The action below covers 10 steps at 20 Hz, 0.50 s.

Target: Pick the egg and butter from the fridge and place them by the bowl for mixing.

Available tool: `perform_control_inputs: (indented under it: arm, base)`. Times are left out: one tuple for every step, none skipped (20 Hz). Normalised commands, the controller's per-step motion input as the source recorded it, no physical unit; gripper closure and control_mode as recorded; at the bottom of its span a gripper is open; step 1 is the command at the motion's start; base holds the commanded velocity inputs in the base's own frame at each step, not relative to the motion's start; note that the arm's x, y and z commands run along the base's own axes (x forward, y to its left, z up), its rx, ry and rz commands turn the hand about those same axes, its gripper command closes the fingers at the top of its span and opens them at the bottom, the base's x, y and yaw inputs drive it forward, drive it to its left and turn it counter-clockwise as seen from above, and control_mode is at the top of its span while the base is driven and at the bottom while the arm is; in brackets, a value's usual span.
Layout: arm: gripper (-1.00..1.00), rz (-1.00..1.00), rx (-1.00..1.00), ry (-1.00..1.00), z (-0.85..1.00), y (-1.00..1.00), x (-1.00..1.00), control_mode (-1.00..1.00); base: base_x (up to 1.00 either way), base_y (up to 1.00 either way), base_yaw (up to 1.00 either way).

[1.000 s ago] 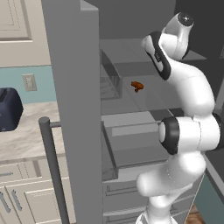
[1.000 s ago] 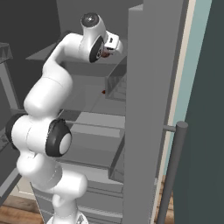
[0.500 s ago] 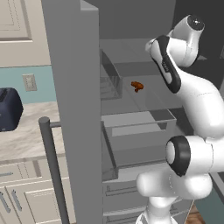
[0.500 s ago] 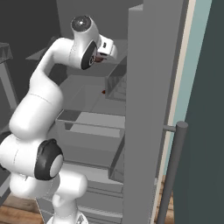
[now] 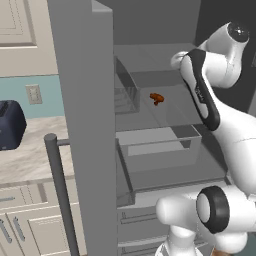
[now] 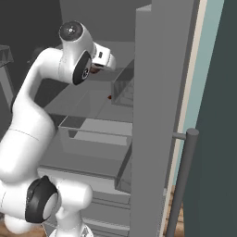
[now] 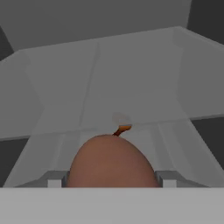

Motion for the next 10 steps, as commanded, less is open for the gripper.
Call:
perform_control_inputs:
  arm:
    - [1.00,0.04,0.00,0.00,-0.02,0.10,-0.78,-1.00]
    - [1.00,0.03,0.00,0.00,-0.03,0.10,-0.78,-1.00]
    - [1.00,0.03,0.00,0.00,-0.04,0.10,-0.78,-1.00]
    - [1.00,0.03,0.00,0.00,-0.06,0.10,-0.79,-1.00]
    - [1.00,0.02,0.00,0.00,-0.08,0.10,-0.79,-1.00]
    - [1.00,0.02,0.00,0.00,-0.09,0.10,-0.78,-1.00]
    - [1.00,0.01,0.00,0.00,-0.11,0.10,-0.76,-1.00]
    - [1.00,0.00,0.00,0.00,-0.13,0.10,-0.74,-1.00]
    - [1.00,0.00,0.00,0.00,-0.15,0.11,-0.72,-1.00]
    - [1.00,0.00,0.00,0.00,-0.18,0.12,-0.71,-1.00]
  base:
    - [0.00,0.00,0.00]
    - [0.00,0.00,0.00]
    - [0.00,0.00,0.00]
    - [0.00,0.00,0.00]
    - [0.00,0.00,0.00]
    - [0.00,0.00,0.00]
    - [0.00,0.00,0.00]
    - [0.00,0.00,0.00]
    - [0.00,0.00,0.00]
    - [0.00,0.00,0.00]
